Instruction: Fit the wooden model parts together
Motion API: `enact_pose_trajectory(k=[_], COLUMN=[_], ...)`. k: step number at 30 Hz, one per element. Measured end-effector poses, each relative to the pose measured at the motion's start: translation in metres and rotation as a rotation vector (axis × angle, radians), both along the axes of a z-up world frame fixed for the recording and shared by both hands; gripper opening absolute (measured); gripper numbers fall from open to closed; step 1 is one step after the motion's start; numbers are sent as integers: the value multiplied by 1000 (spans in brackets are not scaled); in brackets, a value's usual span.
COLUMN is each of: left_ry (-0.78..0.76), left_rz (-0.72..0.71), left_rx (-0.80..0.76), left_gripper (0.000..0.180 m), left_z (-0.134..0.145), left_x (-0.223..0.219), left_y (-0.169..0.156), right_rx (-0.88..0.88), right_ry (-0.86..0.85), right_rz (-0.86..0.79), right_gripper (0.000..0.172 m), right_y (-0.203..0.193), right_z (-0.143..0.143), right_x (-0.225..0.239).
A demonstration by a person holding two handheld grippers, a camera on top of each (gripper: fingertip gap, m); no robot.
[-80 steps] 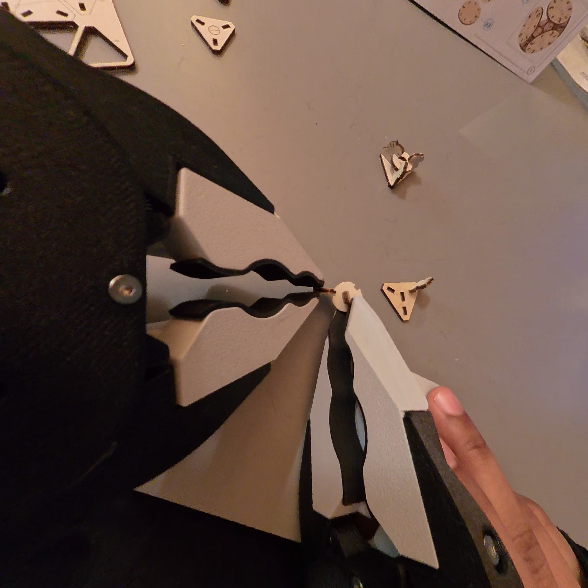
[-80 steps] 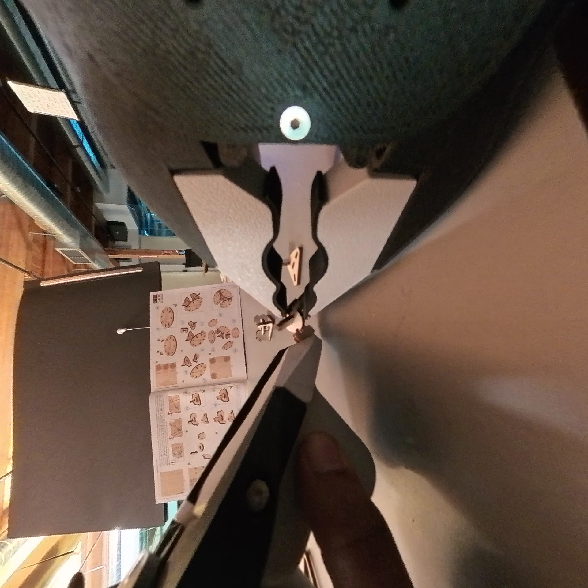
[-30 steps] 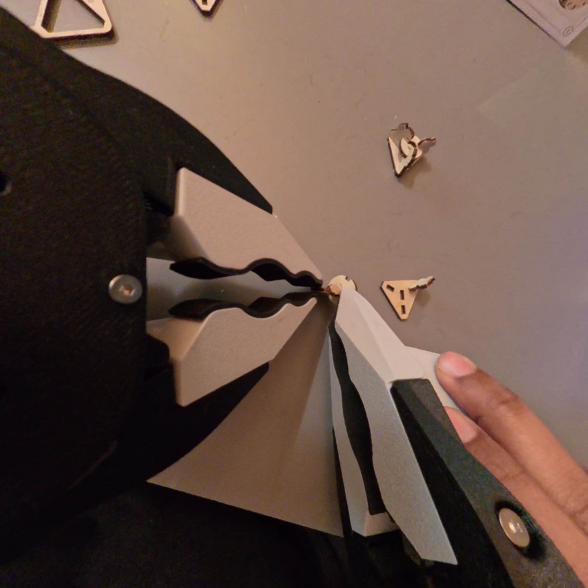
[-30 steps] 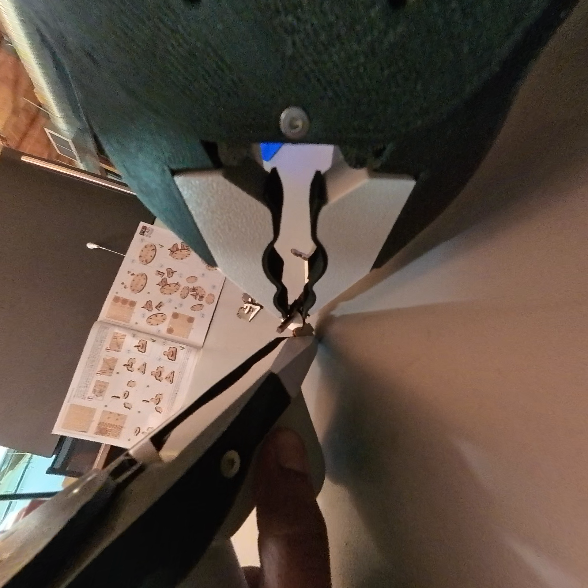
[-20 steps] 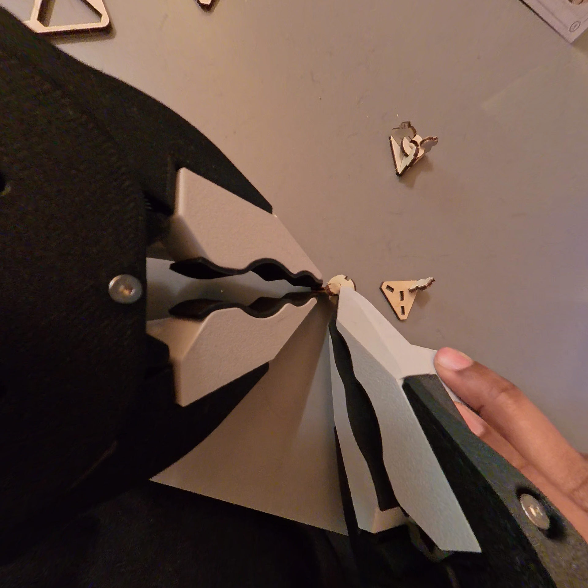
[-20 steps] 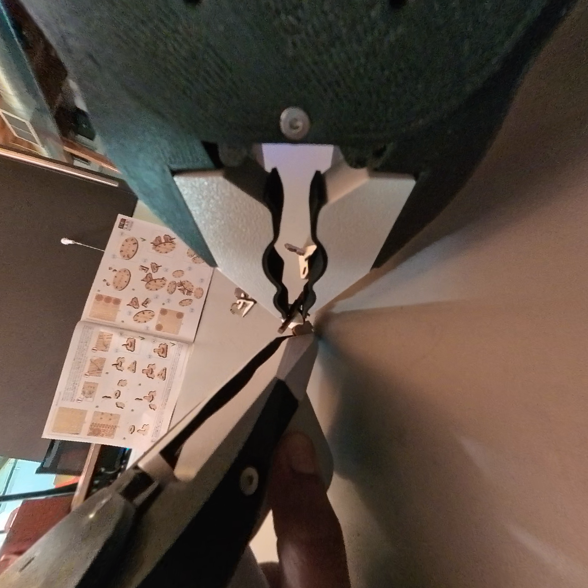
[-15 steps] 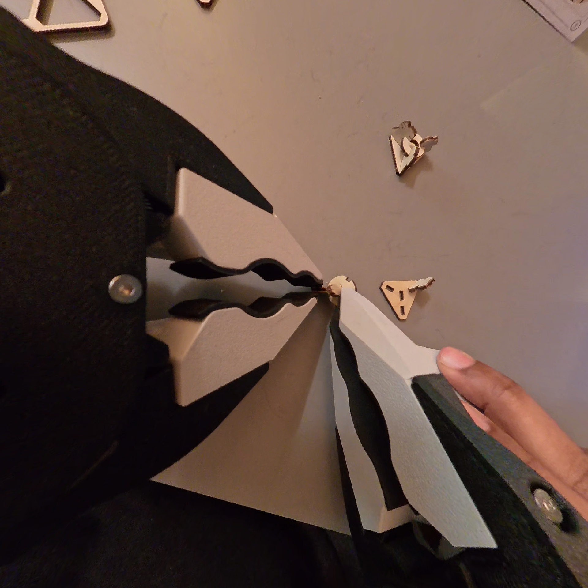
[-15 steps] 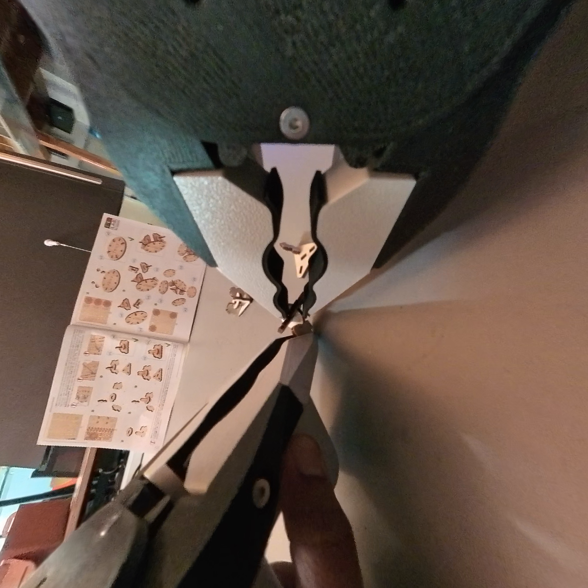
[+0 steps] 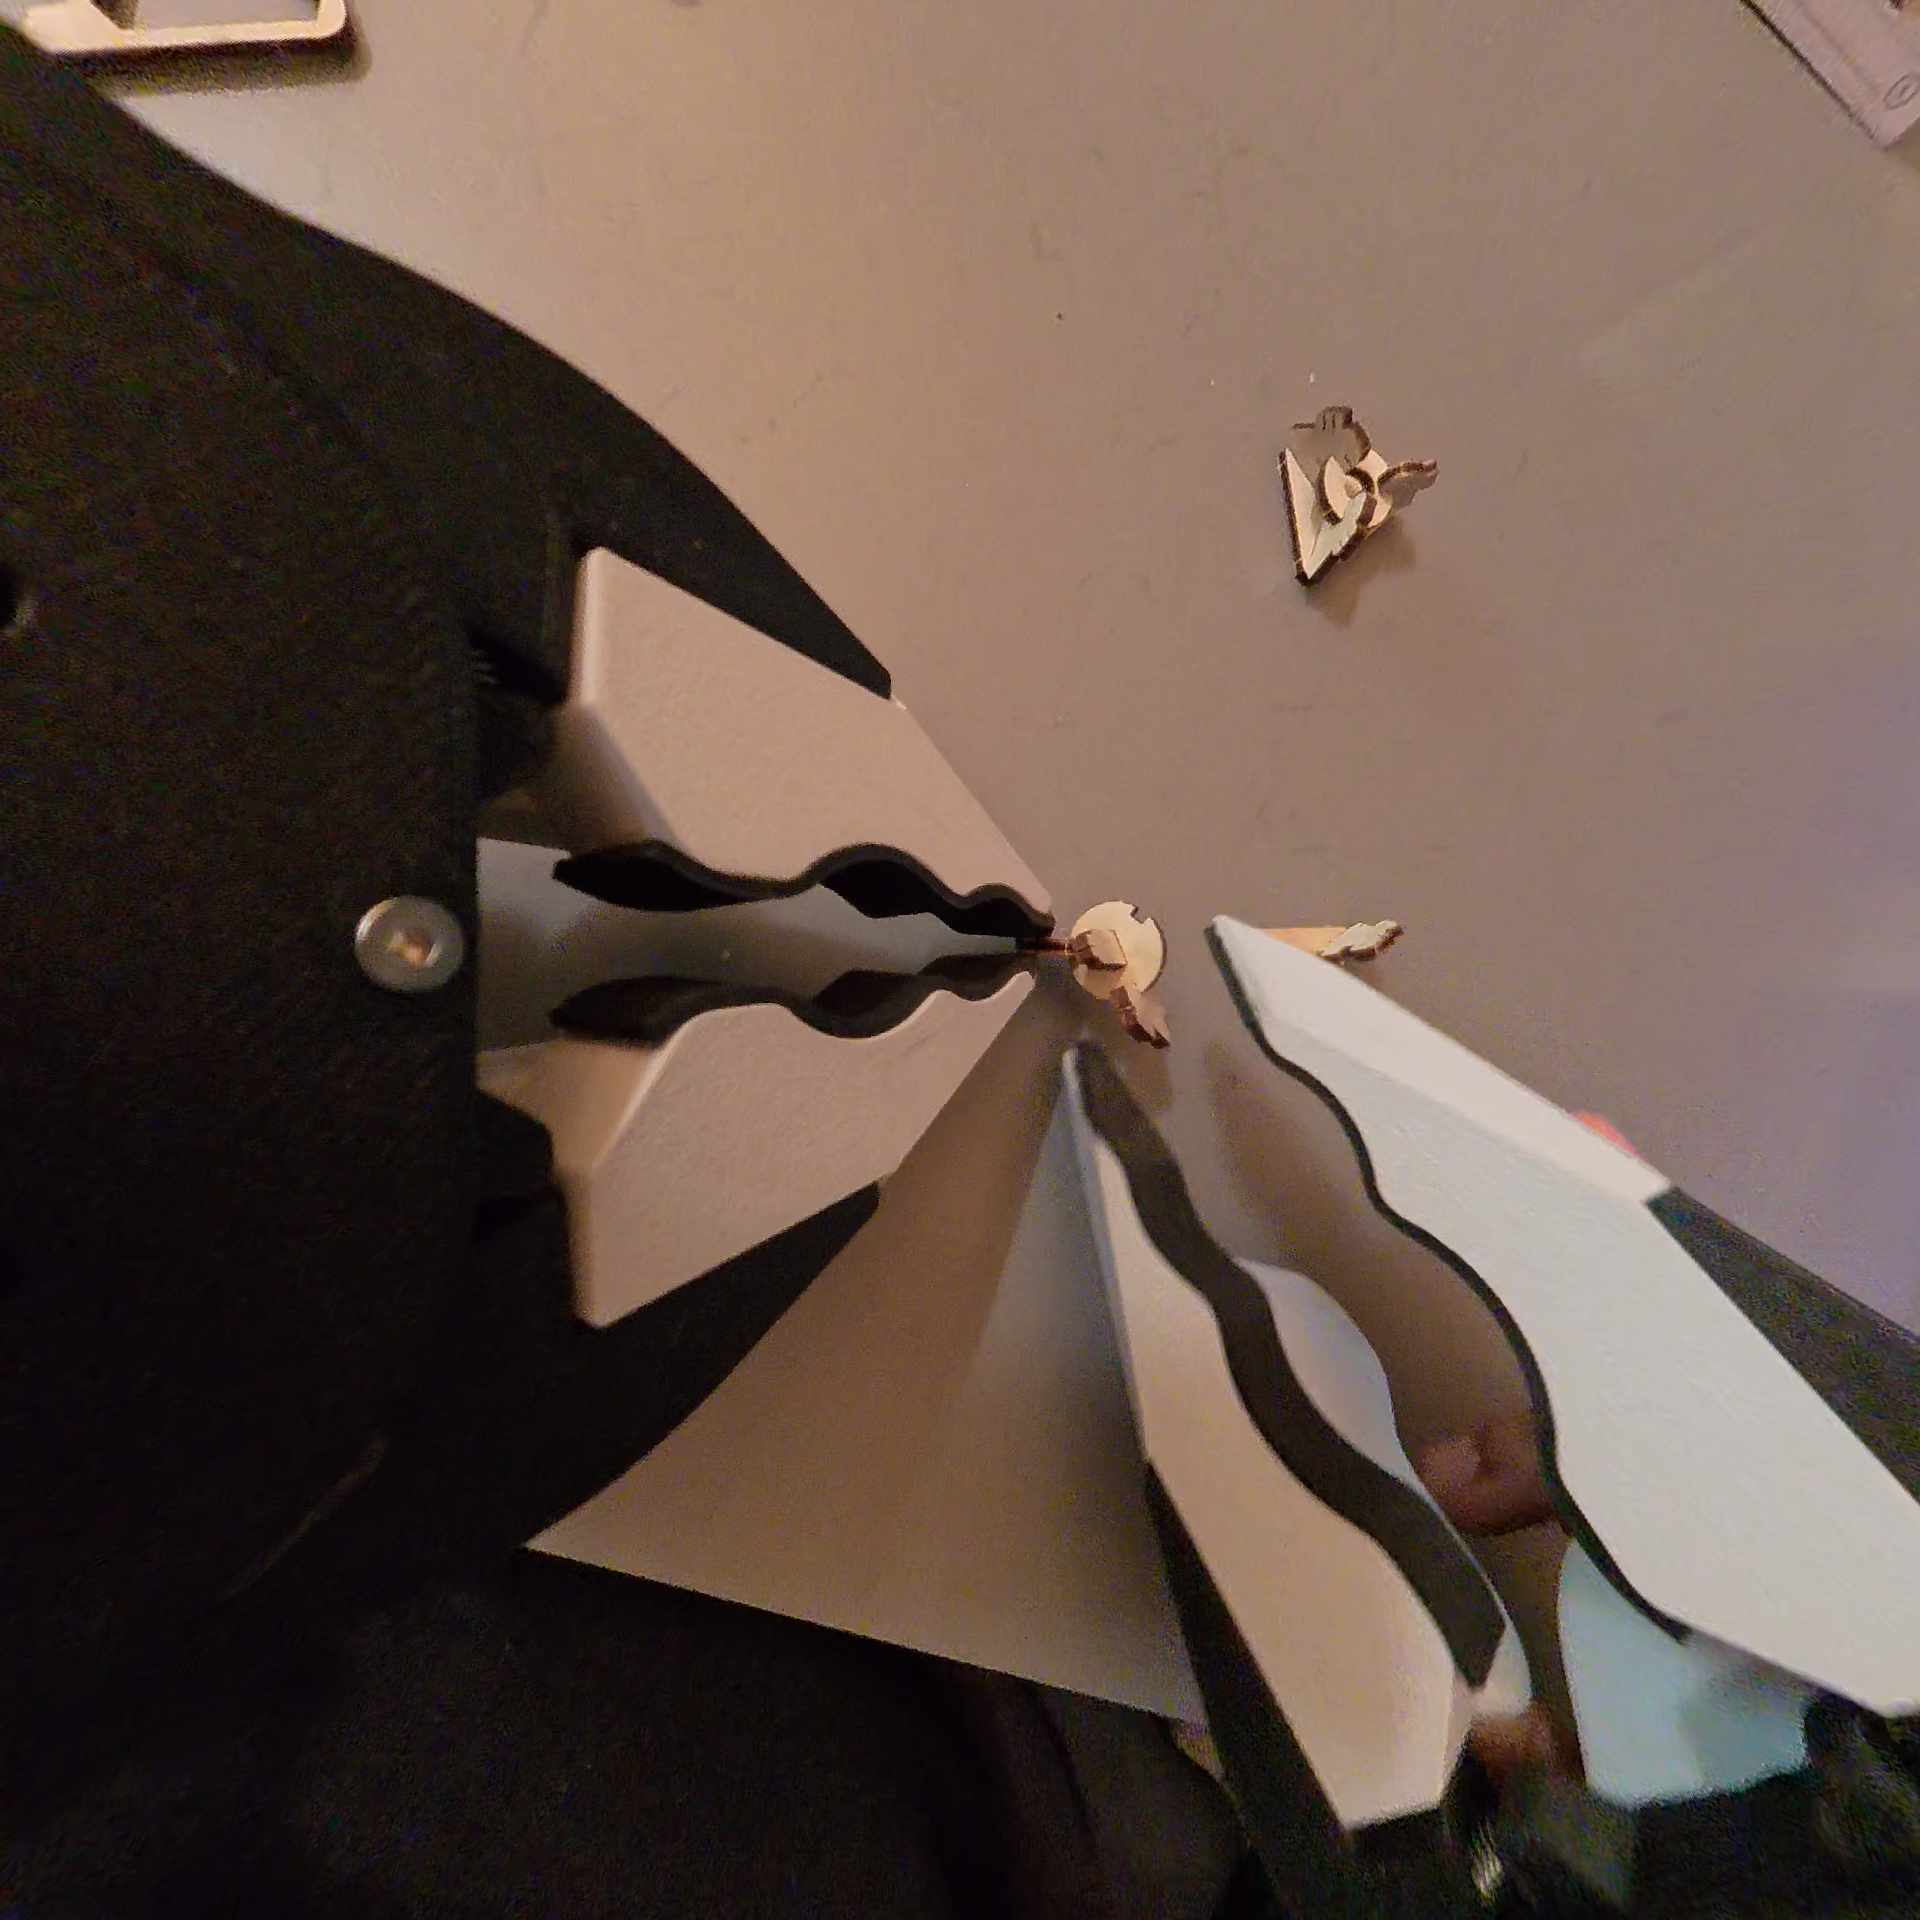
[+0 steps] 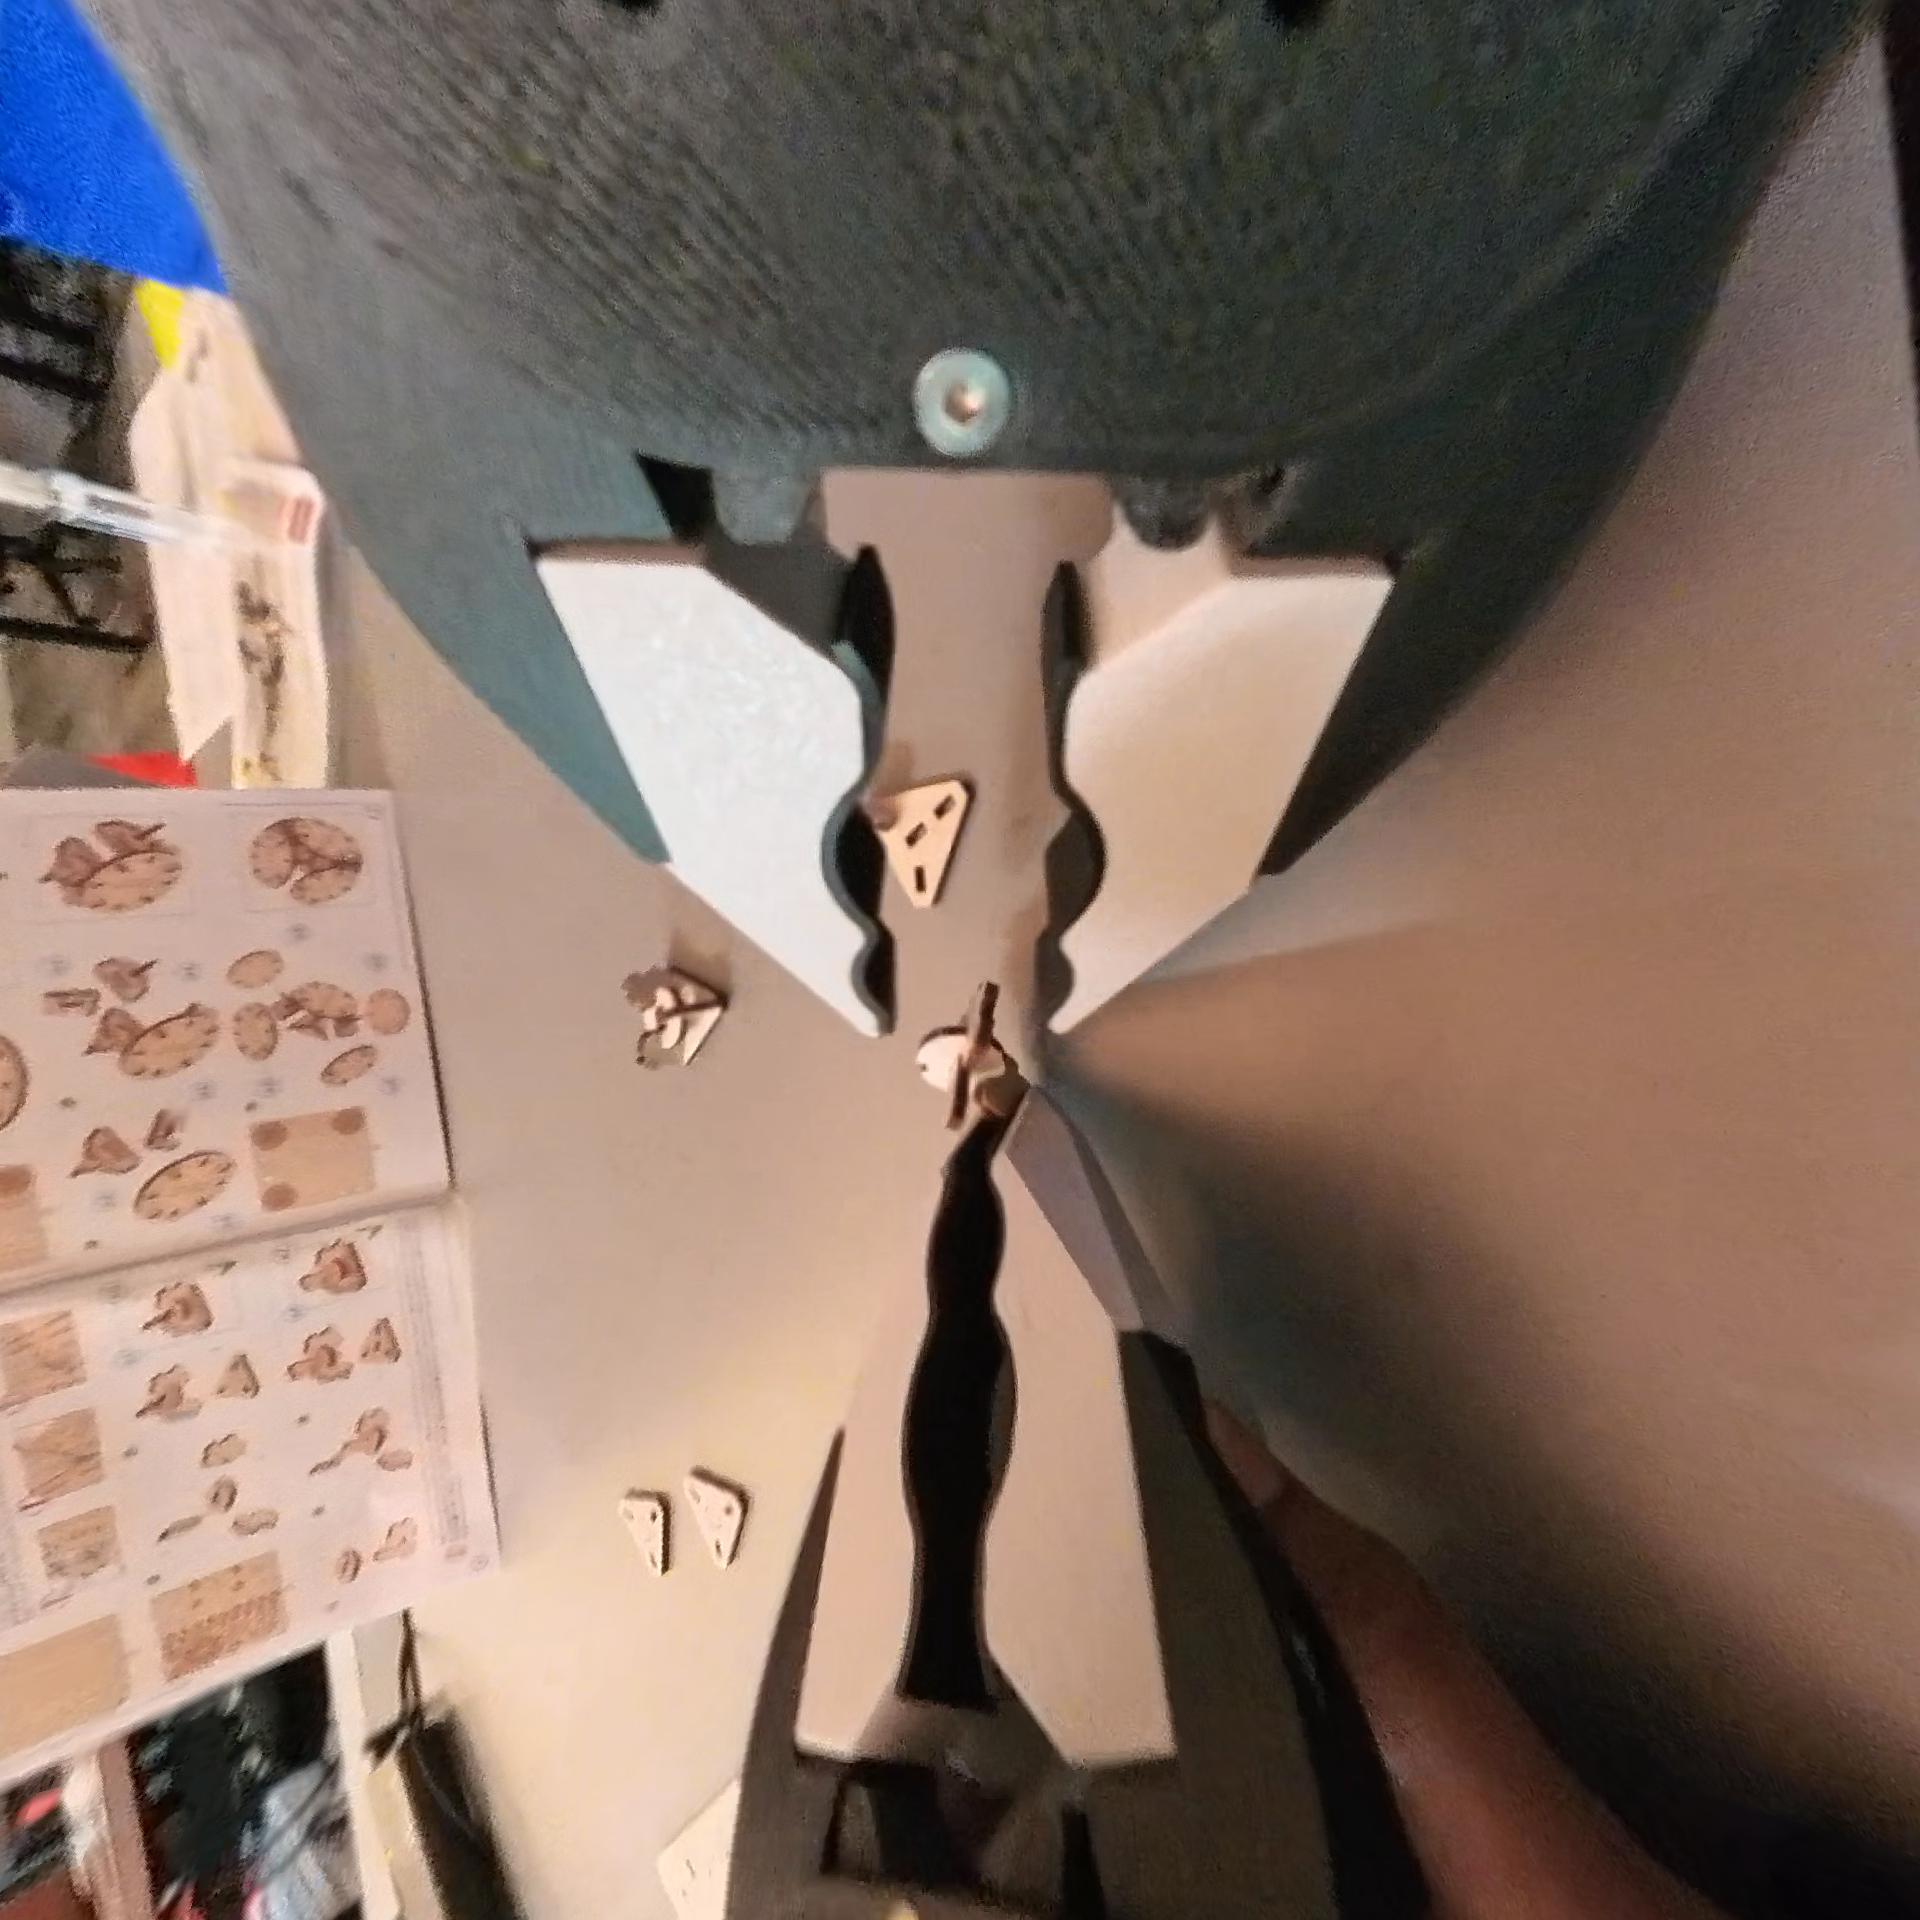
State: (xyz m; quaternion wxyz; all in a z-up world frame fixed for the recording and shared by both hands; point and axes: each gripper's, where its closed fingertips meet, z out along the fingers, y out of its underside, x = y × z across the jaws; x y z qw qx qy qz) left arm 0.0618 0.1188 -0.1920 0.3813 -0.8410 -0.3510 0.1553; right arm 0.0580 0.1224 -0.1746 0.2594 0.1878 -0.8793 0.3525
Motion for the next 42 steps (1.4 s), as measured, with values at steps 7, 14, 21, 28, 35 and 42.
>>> enact_pose_trajectory(k=[7,14,21,28,35,42], left_ry=[-28,-22,3,-20,-236,-362], left_rz=[8,15,2,-8,-153,-240], left_rx=[31,10,50,184,261,279], left_gripper=[0,0,17,39,57,62], left_z=[0,-2,6,28,16,8], left_x=[0,0,2,10,-5,-15], left_y=[-1,-1,6,13,36,57], right_rx=[-14,-23,-35,-149,-354,-487], right_ry=[-135,-163,-161,-323,-487,-613], right_rz=[-32,-35,-63,-170,-302,-347], right_gripper=[11,4,1,1,1,1], right_y=[2,-2,2,23,60,64], right_z=[-1,-1,2,0,11,27], right_x=[1,5,-1,-16,-29,-33])
